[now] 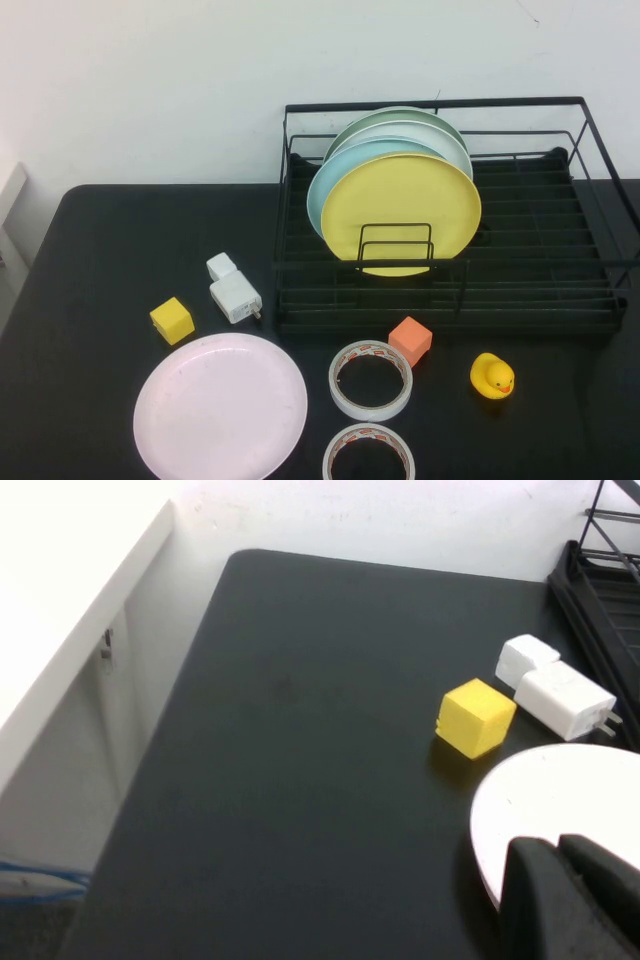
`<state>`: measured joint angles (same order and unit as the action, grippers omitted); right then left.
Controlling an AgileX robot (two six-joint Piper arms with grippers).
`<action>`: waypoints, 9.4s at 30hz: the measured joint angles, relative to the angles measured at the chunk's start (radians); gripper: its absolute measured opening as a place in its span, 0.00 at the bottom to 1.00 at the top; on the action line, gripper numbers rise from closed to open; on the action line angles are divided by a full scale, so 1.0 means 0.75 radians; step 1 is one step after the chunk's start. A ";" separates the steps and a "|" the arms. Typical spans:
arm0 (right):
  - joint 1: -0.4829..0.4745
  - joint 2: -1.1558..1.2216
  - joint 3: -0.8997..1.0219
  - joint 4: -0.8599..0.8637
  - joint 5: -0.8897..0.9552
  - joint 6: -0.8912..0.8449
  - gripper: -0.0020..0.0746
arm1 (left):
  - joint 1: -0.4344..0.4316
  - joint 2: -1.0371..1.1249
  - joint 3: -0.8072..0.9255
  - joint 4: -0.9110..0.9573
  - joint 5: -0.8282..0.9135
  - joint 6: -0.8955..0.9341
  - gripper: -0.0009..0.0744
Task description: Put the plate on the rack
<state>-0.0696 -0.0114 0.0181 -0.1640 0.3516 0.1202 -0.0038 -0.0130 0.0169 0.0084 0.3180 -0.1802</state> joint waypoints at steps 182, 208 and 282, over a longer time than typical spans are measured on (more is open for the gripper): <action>0.000 0.000 0.000 -0.002 0.000 0.000 0.02 | -0.332 2.502 -1.155 -0.225 0.162 -0.095 0.06; 0.000 0.000 0.000 -0.002 0.000 0.000 0.02 | -0.172 2.466 -1.142 -0.904 0.198 0.659 0.02; 0.000 1.467 -1.053 1.889 0.976 -1.851 0.65 | -1.209 1.551 -1.127 -1.550 -0.566 1.832 0.01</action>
<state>-0.0696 1.0886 -0.7719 1.2530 1.0840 -1.2680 -0.9108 1.1502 -0.8282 -1.1544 -0.1066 1.1935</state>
